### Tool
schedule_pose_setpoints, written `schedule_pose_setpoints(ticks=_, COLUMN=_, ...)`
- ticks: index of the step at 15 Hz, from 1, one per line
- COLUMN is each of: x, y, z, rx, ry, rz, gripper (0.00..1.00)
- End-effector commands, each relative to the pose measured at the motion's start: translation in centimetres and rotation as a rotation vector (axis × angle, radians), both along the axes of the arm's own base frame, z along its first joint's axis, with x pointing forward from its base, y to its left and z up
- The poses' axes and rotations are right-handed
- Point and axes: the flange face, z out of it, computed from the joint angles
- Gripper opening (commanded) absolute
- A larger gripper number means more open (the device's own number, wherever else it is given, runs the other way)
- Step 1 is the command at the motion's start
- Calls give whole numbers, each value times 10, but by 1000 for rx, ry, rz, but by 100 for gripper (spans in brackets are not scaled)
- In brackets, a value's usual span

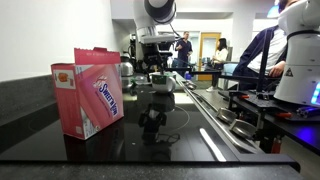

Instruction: Move the green-white mug to the right

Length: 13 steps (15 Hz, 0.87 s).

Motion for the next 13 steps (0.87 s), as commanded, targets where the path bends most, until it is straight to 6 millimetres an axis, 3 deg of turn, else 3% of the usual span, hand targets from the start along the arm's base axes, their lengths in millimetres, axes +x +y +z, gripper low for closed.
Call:
schedule_pose_setpoints(ticks=1, x=-21, y=0, z=21, rx=-26, ry=74, rz=4, gripper=100)
schedule_pose_setpoints(ticks=5, x=-33, y=8, z=49, rx=-78, ry=49, rz=77, gripper=100)
schedule_pose_setpoints(ticks=10, x=-53, y=32, z=98, rx=-185, ry=-24, rz=134, gripper=100)
schedule_pose_setpoints(ticks=13, x=-67, y=45, z=116, rx=-249, ry=-44, rz=153, gripper=100)
